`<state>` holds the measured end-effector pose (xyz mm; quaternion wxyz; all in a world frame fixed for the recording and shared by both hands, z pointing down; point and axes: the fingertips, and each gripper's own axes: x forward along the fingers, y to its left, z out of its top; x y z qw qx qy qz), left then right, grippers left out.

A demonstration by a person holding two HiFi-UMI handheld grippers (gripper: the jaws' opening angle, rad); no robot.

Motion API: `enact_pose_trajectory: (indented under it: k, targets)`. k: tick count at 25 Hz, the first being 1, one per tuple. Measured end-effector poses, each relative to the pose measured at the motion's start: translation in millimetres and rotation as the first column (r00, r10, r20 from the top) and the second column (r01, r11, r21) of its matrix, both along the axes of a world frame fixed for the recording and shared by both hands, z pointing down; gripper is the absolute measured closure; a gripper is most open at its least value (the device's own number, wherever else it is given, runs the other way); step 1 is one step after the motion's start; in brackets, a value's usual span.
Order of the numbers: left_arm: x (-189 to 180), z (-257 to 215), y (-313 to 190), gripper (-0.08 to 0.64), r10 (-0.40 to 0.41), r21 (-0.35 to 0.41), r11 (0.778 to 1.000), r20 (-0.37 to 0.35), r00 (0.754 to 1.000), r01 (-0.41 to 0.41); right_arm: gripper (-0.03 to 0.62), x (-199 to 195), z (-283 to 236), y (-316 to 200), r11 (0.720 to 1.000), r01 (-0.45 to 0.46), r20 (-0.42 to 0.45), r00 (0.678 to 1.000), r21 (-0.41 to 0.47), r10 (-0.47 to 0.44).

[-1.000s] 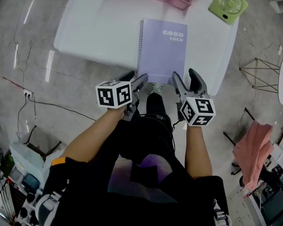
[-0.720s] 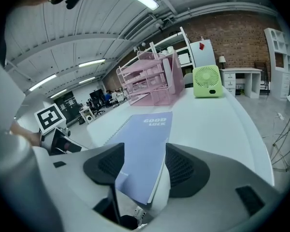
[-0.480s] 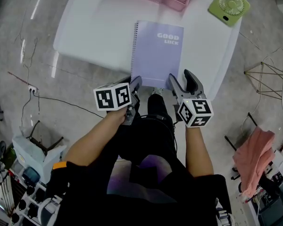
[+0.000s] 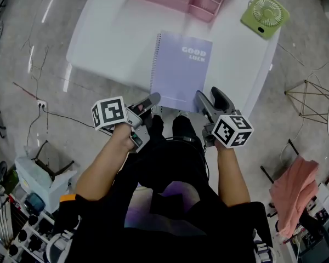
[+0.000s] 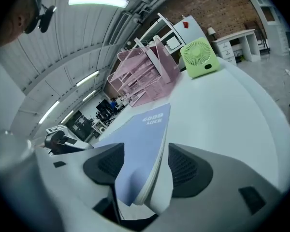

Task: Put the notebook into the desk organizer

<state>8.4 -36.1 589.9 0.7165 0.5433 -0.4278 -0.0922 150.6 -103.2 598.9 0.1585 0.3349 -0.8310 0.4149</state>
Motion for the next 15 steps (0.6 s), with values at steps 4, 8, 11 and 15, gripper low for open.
enact_pose_trajectory:
  k: [4,8,11,15]
  targets:
    - [-7,-17,-7,0.505,-0.078,0.0,0.997,-0.101,0.992,0.078,0.303,-3,-1,6,0.996,-0.004,0.084,0.996,-0.09,0.012]
    - [-5,-33,-15,0.506,-0.099,0.021,0.994,-0.16,0.982,0.103,0.293,-14,2,16,0.979,-0.002,0.173,0.984,-0.206,0.039]
    - [-3,-42,-17,0.506,-0.101,0.027,0.994,-0.178,0.979,0.107,0.291,-17,8,27,0.955,-0.022,0.222,0.971,-0.297,0.092]
    - [-6,-47,-17,0.506,-0.104,0.019,0.994,-0.196,0.975,0.11,0.291,-22,12,39,0.909,-0.058,0.288,0.938,-0.412,0.191]
